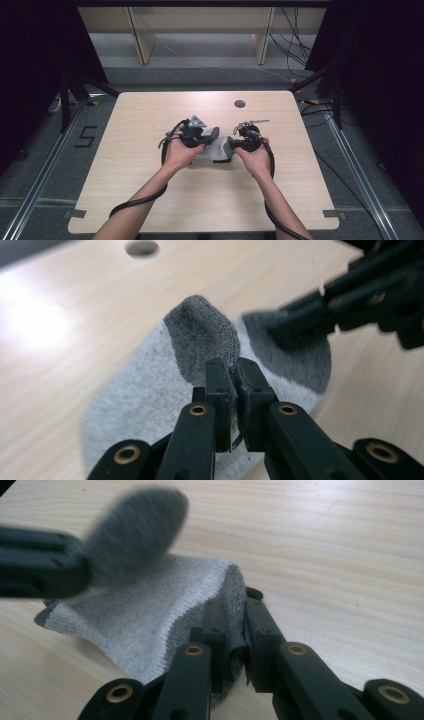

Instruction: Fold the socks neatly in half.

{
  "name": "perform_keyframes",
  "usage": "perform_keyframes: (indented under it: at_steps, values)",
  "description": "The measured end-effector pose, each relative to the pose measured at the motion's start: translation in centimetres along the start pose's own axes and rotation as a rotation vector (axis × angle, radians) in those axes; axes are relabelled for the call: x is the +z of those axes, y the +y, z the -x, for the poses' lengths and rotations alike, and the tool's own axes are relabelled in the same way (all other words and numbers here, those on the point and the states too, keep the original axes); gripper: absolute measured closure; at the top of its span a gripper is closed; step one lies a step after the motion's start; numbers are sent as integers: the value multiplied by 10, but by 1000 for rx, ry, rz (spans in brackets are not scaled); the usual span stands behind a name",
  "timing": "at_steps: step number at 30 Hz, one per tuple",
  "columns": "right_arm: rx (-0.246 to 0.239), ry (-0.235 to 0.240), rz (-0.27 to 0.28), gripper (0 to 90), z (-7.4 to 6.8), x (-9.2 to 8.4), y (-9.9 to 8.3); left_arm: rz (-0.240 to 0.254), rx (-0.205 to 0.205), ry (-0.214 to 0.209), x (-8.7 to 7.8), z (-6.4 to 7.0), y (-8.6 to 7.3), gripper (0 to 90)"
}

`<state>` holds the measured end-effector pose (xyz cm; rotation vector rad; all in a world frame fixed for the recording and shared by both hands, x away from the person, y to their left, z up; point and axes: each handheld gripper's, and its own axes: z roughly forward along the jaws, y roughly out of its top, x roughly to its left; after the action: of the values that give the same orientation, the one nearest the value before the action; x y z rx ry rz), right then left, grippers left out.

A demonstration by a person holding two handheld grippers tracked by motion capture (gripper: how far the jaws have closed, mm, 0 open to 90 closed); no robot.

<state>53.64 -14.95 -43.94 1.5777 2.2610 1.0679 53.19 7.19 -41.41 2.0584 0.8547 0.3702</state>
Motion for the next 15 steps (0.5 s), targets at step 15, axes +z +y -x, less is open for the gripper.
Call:
perform_keyframes:
  at_steps: [15]
  values:
    - [-11, 0, -11, 817, -7, 19, 4, 74, 36, 32, -8, 2, 7, 843]
